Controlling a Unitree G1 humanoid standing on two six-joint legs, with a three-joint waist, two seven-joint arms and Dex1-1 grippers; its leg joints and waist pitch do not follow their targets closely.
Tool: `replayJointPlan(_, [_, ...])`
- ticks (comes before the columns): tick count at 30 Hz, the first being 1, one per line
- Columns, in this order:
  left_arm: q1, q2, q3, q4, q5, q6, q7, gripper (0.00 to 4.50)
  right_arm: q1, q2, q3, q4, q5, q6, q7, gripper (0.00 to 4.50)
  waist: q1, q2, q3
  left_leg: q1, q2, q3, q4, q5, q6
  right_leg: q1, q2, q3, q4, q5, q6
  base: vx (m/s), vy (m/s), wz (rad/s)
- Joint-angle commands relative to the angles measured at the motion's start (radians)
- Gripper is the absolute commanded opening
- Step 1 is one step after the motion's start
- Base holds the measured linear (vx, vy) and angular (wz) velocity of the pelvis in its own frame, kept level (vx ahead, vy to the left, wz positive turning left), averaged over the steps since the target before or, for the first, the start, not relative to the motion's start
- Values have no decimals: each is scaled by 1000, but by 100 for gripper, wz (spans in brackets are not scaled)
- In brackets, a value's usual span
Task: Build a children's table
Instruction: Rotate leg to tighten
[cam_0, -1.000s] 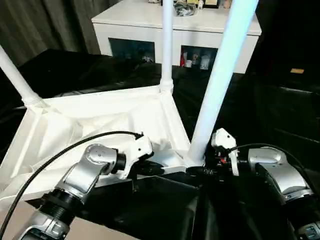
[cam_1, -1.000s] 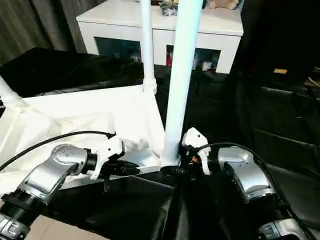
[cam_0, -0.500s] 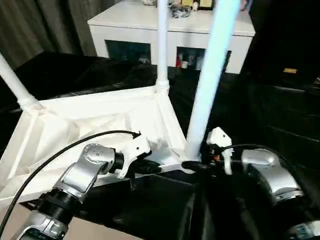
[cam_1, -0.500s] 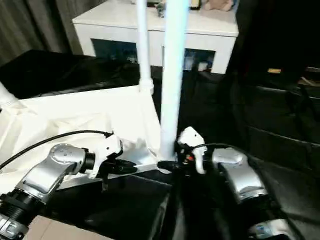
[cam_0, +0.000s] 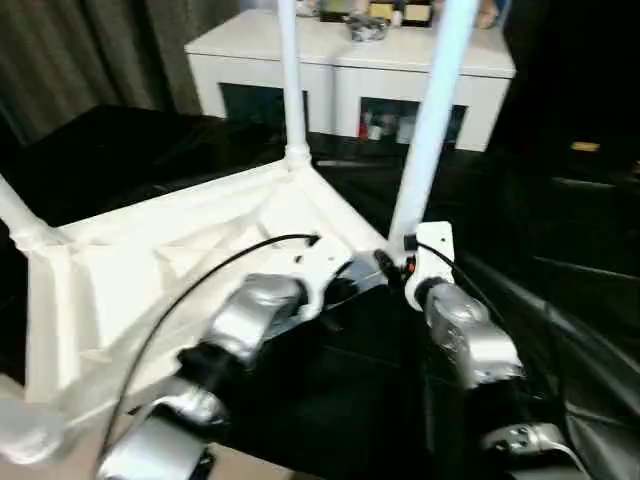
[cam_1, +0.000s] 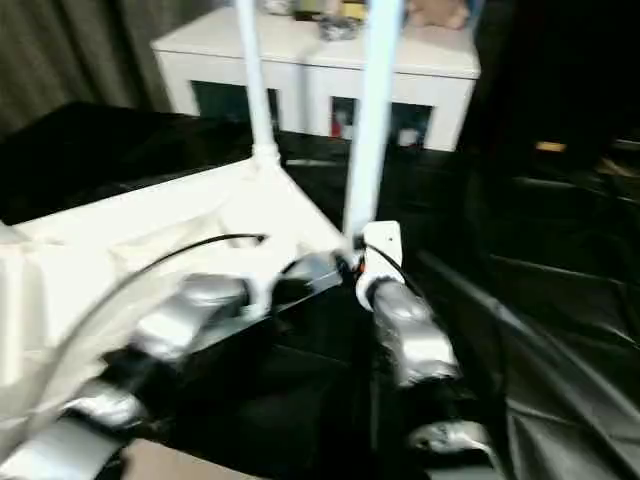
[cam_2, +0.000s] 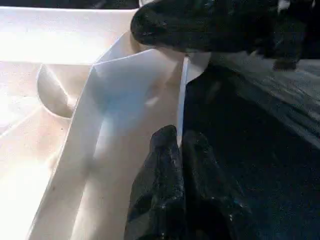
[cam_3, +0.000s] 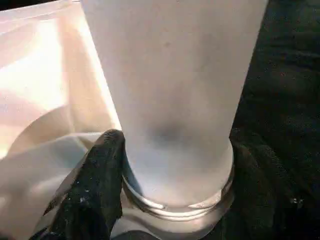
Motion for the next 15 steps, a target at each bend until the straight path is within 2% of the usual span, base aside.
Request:
replayJointPlan(1, [-9,19,104,91,35,-16,221,0,56,42,3,55,10,35,-23,272,-3,-11,-39,3,26,-7,-82,-235,-6,25,-39,33,-88,-194,-174,0,0,0])
replayJointPlan(3, [-12,18,90,99,38,-19,207,0,49,53,11,52,11,38,-19,272,-1,-9,-40,-1,26,-10,-84,-226,0,29,-41,33,-86,-178,-166,0,0,0])
replayJointPlan(5, [-8,23,78,97,40,-13,183,0,48,56,27,30,19,24,26,272,-2,-8,-38,-2,26,-10,-87,-253,1,29,-41,31,-90,-209,-154,0,0,0])
replayJointPlan(7, [-4,36,66,101,45,-14,159,0,57,42,47,-17,21,9,79,328,-1,-8,-37,-1,27,-11,-89,-273,3,27,-43,32,-96,-251,-141,0,0,0])
replayJointPlan(9, [-1,45,61,101,46,-15,141,0,60,29,45,-38,20,7,85,348,-1,-8,-36,0,27,-10,-89,-274,5,26,-41,33,-96,-246,-139,0,0,0])
replayJointPlan(10, [-1,50,59,106,46,-21,136,0,59,16,40,-47,21,6,91,348,-12,-9,-36,-20,24,-19,-97,-260,6,40,-41,27,-91,-244,-122,0,0,0])
replayJointPlan(11, [-2,51,59,108,47,-23,135,0,58,12,39,-49,20,5,92,362,-18,-7,-39,-26,24,-22,-96,-241,3,47,-41,24,-88,-235,-117,-5,-10,-20])
replayJointPlan(12, [-1,58,53,112,47,-33,115,0,56,-12,42,-57,13,-6,109,377,-25,-5,-46,-29,23,-27,-92,-195,-4,51,-41,20,-83,-179,-120,-5,-10,-20])
replayJointPlan(13, [1,62,50,111,47,-35,104,0,56,-24,45,-61,11,-11,123,384,-28,-5,-48,-27,25,-26,-90,-181,-2,50,-42,20,-81,-140,-131,0,0,0])
replayJointPlan(14, [3,67,46,111,48,-44,85,0,58,-45,49,-72,14,-17,156,384,-27,-6,-51,-19,25,-22,-81,-150,8,45,-40,20,-78,-62,-164,0,0,0])
replayJointPlan(15, [13,81,29,100,53,-69,31,0,70,-102,69,-105,13,-26,242,384,-25,-7,-51,-17,23,-18,-75,-121,30,47,-38,20,-75,9,-194,0,0,0])
